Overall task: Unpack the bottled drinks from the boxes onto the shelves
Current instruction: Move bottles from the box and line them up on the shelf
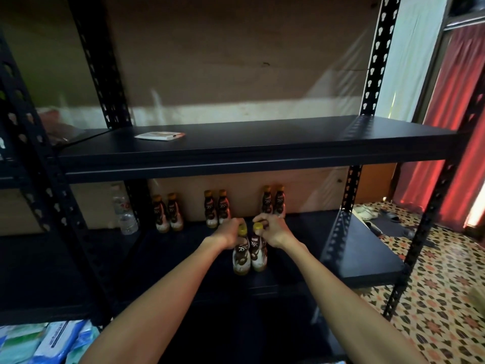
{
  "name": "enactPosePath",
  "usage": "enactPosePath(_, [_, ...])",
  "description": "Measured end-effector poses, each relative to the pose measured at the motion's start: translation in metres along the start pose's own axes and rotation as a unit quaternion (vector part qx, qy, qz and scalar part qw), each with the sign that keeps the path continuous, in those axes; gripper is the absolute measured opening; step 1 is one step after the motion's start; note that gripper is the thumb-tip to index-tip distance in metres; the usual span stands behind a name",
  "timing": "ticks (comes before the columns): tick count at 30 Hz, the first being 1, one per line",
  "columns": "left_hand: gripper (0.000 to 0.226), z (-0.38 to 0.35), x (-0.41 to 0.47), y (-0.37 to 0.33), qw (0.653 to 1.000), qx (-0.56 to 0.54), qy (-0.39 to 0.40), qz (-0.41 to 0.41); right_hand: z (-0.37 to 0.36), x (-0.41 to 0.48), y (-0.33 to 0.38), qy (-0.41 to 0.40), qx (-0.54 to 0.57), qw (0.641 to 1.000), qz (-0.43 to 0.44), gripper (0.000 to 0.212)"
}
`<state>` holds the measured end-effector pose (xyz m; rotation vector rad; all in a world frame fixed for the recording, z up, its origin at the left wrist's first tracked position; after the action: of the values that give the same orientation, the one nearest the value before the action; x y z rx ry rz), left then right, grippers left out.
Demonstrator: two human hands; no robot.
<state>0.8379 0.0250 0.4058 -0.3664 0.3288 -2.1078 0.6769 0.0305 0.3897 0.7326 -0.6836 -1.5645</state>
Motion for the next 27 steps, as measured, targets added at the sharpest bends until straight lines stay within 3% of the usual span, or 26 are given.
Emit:
enactPosePath(4, [0.037,-0.001,-0.003,-0.001,1.000,0.010,-0.003,-0.001,0.000,-0.001,0.001,0.009,-0.010,1.000,0.005,0.025])
enactPosePath(7, [0.043,-0.001,-0.004,-0.002,1.000,0.012,0.003,0.001,0.001,-0.002,0.004,0.037,-0.032,0.999,0.010,0.038])
enactPosePath(12, [0.043,0.000,-0.005,-0.004,1.000,0.002,0.004,0.000,0.002,-0.007,0.002,0.056,-0.028,0.998,0.022,0.028])
enactPosePath(17, [0.038,-0.001,-0.006,-0.001,1.000,-0.025,0.000,-0.011,0.002,-0.009,0.000,0.049,-0.032,0.997,0.042,0.034])
enactPosePath(20, [0.061,-0.010,-0.009,0.006,0.999,-0.052,-0.007,-0.007,-0.001,-0.007,-0.004,0.069,-0.020,0.997,0.034,0.044])
enactPosePath(24, [0.110,-0.030,-0.021,0.023,0.988,-0.139,-0.033,0.051,-0.010,-0.002,-0.026,0.085,0.049,0.995,0.013,0.082])
enactPosePath(25, [0.112,-0.037,-0.024,0.027,0.984,-0.159,-0.034,0.068,-0.013,-0.002,-0.034,0.087,0.076,0.993,-0.001,0.088])
enactPosePath(27, [0.086,-0.051,-0.029,0.032,0.980,-0.179,-0.028,0.084,-0.025,-0.001,-0.050,0.097,0.098,0.990,-0.022,0.084])
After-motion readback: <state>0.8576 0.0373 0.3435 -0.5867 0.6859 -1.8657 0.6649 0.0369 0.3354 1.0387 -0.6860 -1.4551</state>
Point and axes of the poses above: each hand's wrist, its own x-axis towards the middle knuckle, its own z-axis out of the back of the hand, y = z × x, the point moved 4 cm from there along x, towards the middle knuckle, and after that the axes turned 15 degrees about -z, right-handed, at the moved point
